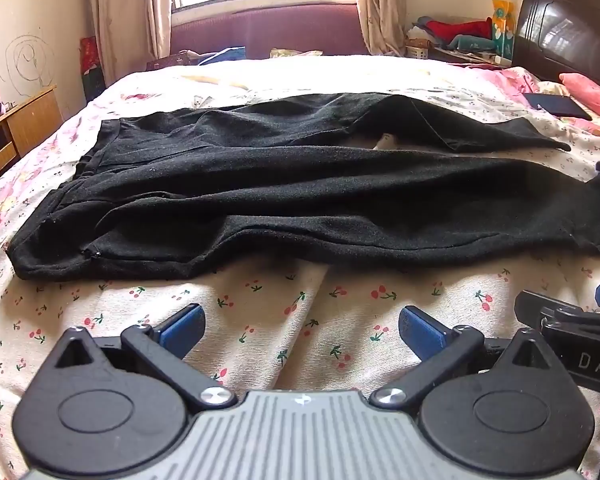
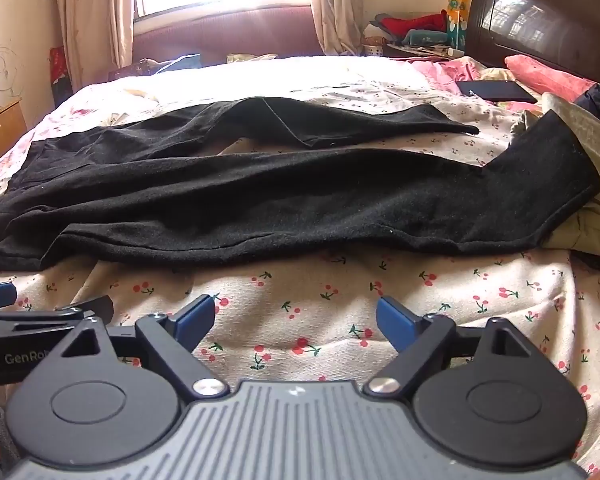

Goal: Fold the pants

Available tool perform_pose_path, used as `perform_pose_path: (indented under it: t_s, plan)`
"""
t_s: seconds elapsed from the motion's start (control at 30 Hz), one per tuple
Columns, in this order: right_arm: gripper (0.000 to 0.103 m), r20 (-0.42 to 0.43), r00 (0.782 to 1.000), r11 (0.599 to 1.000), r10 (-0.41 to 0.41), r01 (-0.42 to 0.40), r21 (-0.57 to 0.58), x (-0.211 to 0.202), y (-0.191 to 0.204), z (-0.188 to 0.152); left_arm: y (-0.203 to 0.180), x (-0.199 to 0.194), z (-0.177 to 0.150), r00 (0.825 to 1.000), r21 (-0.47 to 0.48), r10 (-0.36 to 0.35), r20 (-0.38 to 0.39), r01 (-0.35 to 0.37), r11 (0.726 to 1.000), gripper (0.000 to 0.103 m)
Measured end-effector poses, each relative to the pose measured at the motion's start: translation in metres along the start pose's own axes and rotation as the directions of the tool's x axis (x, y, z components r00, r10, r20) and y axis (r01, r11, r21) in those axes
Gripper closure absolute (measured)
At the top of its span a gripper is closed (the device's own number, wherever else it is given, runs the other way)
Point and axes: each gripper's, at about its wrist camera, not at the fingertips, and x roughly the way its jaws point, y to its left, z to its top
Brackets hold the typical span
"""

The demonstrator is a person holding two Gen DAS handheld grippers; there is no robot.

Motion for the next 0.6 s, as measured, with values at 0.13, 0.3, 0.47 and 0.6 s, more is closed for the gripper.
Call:
perform_pose_path:
  t_s: [0.13, 0.3, 0.47, 0.6]
  plan:
    - [0.017, -0.010, 1.000, 1.000, -0.003, 0.003, -0.011, 0.0021, -0.0017, -0.0012, -0.0011, 0.0007, 0.0005, 1.000, 0.007, 0.005, -0.001, -0.005, 1.000, 0.000]
    - [0.018, 0.002, 1.000, 1.000, 0.009, -0.009, -0.009, 0.0021, -0.0008, -0.0015, -0.0019, 0.0005, 0.0004, 1.000, 0.009, 0.011, -0.004, -0.011, 1.000, 0.000]
    - [0.020, -0.007, 1.000, 1.000, 0.019, -0.019, -0.002, 0.0028, -0.0012, -0.0015, -0.0039, -0.0009, 0.0007, 1.000, 0.008, 0.010, 0.000, -0.010, 1.000, 0.000]
    - [0.020, -0.021, 1.000, 1.000, 0.024, -0.024, 0.005, 0.0036, -0.0019, -0.0016, -0.0048, -0.0015, 0.0004, 1.000, 0.011, 0.019, 0.002, -0.019, 1.000, 0.000]
